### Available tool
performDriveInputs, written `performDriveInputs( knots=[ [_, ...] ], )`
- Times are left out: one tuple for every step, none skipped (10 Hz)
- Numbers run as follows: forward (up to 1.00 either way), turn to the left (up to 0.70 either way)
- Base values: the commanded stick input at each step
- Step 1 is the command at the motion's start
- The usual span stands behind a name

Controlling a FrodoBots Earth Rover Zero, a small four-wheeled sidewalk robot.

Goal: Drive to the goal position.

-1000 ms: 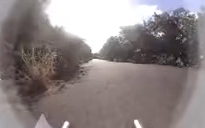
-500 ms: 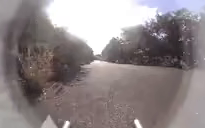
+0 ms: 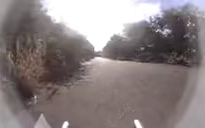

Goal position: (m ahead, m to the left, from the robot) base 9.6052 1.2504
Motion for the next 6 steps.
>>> performDriveInputs(
  knots=[
    [0.70,0.00],
    [0.70,0.00],
    [0.70,0.00],
    [0.70,0.00],
    [0.70,0.00],
    [0.70,0.00]
  ],
)
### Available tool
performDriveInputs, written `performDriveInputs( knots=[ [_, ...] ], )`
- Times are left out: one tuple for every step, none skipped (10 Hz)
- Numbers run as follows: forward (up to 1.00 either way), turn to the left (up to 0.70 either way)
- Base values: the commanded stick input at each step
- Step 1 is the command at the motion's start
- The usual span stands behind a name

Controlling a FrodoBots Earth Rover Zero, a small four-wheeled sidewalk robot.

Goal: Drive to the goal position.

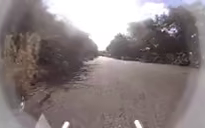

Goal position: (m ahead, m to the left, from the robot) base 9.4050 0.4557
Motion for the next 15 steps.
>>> performDriveInputs(
  knots=[
    [0.70,0.00],
    [0.70,0.00],
    [0.70,0.00],
    [0.70,0.00],
    [0.70,0.00],
    [0.70,0.00],
    [0.70,0.00],
    [0.70,0.00],
    [0.70,0.00],
    [0.70,0.00],
    [0.70,0.00],
    [0.70,-0.03],
    [0.70,-0.05],
    [0.70,-0.34],
    [0.70,-0.35]
  ],
)
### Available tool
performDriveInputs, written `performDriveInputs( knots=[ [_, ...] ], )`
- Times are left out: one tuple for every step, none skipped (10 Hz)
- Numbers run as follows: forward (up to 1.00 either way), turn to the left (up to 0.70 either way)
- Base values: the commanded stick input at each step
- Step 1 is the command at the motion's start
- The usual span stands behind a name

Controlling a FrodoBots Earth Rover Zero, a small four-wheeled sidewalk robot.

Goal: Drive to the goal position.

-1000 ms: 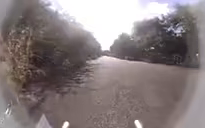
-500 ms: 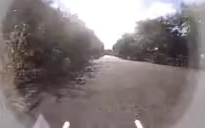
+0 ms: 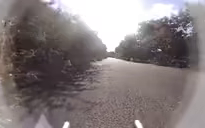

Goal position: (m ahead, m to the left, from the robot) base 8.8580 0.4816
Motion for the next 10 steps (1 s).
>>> performDriveInputs(
  knots=[
    [0.70,-0.35],
    [0.70,-0.35],
    [0.70,-0.35],
    [0.70,-0.35],
    [0.70,-0.33],
    [0.70,-0.31],
    [0.70,-0.05],
    [0.70,-0.03],
    [0.70,0.00],
    [0.70,0.00]
  ],
)
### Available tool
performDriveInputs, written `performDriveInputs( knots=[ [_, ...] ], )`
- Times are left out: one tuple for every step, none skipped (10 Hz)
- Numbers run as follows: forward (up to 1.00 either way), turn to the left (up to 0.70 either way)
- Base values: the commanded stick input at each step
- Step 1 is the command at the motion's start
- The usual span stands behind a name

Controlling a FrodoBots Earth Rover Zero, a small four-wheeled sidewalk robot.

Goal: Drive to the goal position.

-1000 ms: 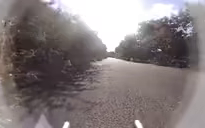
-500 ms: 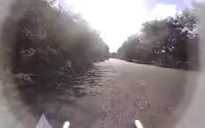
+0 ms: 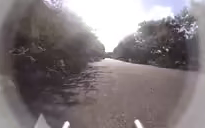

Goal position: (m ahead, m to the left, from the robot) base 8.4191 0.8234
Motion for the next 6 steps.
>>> performDriveInputs(
  knots=[
    [0.70,0.00],
    [0.70,0.00],
    [0.70,0.00],
    [0.70,0.00],
    [0.70,0.00],
    [0.70,0.00]
  ],
)
